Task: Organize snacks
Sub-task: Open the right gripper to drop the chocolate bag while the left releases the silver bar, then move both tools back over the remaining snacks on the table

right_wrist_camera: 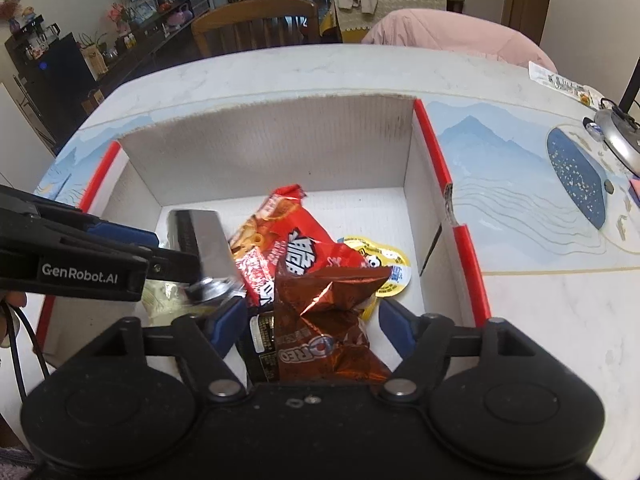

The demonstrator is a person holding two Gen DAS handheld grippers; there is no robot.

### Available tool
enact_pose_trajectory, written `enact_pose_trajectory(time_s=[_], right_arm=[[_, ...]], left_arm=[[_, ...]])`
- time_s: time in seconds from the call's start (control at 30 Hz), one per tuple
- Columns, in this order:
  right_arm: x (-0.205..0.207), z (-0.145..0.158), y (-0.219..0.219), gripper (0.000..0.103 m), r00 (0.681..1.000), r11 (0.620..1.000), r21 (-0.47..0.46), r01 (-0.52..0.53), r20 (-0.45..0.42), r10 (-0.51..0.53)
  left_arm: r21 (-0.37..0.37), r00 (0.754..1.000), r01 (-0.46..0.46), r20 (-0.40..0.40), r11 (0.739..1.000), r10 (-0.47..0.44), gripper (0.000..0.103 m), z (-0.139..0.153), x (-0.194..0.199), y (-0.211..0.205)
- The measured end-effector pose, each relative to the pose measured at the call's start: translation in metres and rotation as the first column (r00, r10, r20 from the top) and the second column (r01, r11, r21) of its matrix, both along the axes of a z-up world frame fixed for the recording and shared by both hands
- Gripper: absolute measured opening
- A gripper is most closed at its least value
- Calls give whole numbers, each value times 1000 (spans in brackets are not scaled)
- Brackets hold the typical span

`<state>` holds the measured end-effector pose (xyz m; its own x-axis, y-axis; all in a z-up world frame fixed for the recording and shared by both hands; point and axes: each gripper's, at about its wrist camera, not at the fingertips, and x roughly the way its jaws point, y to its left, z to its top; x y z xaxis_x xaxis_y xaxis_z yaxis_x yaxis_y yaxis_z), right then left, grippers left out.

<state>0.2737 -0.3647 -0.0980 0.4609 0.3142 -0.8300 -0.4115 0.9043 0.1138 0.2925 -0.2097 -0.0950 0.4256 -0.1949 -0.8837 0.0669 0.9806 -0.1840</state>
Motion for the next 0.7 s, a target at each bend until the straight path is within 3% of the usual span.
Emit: enact_pose_trajectory(time_s=[0.63, 0.7], right_arm=[[-38, 62, 15, 84, 991, 996, 83, 18, 132, -29], [-42, 67, 20, 84, 989, 996, 92, 22, 147, -35]], left_arm=[[-38, 981, 14, 192, 999, -7, 47, 61, -47, 36], [-42, 977, 12, 212, 999, -3, 55, 67, -52, 45]])
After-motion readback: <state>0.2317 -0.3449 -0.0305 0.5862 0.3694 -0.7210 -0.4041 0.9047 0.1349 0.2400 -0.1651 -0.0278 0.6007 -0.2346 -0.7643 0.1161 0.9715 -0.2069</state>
